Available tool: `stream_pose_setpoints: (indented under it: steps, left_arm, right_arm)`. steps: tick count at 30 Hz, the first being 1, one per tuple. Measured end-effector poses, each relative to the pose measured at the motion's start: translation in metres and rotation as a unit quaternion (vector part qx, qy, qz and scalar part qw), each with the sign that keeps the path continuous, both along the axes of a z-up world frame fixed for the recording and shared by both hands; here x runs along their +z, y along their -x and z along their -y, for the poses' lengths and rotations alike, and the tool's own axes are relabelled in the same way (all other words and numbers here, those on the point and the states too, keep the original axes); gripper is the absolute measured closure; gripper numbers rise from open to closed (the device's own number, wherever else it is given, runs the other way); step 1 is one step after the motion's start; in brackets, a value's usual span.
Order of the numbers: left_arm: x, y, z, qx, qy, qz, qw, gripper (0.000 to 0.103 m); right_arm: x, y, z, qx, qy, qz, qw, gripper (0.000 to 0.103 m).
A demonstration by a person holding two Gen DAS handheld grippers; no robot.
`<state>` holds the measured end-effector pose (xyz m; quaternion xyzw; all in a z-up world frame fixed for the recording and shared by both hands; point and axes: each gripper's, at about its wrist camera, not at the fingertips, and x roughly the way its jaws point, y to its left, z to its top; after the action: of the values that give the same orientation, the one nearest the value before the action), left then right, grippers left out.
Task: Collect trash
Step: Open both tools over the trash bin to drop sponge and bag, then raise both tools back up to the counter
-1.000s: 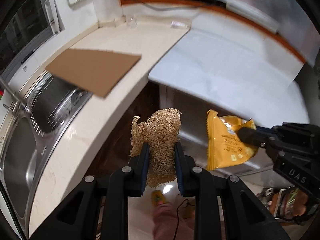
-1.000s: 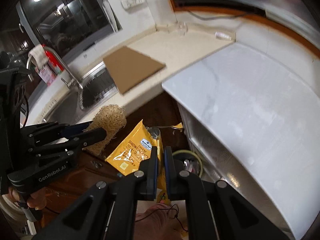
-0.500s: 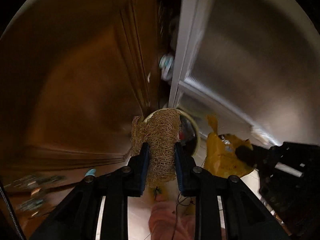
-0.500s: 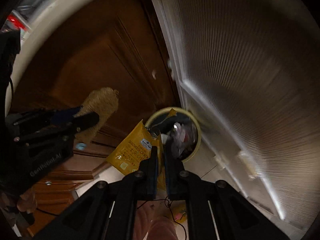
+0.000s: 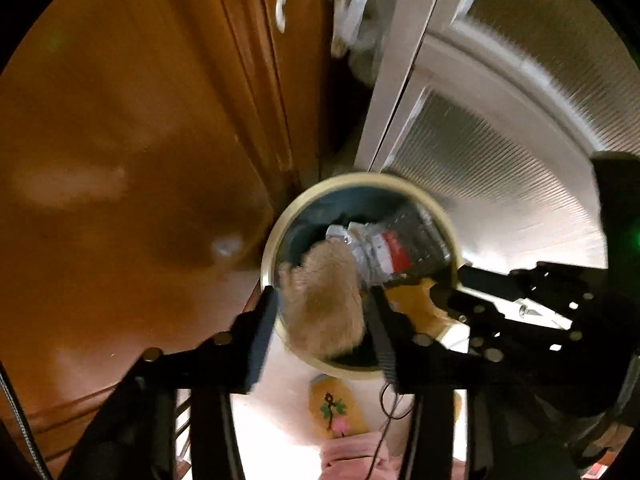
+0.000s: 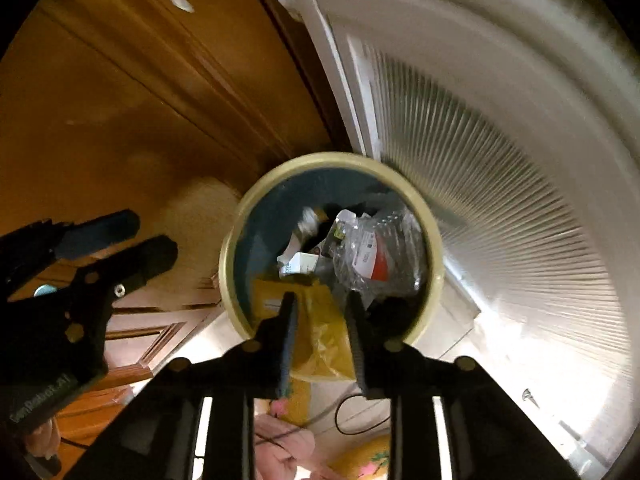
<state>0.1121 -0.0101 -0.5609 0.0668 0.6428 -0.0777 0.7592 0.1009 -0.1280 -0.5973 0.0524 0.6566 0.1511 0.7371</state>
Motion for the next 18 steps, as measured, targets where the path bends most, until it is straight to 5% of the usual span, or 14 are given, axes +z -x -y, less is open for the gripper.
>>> stream_pose_setpoints:
  steps: [8, 18]
  left_arm:
    - [-0.006, 0.0, -0.011, 0.014, -0.004, -0.01, 0.9998, 0.049]
    - [0.058, 0.022, -0.006, 0.025, 0.007, 0.004, 0.9997, 0.049]
  right_arm:
    - [0.001, 0.004, 0.003, -0.011, 0.002, 0.0, 1.0, 0.069]
    - [0.063, 0.016, 0.011, -0.033, 0.001, 0.019, 0.999, 0.069]
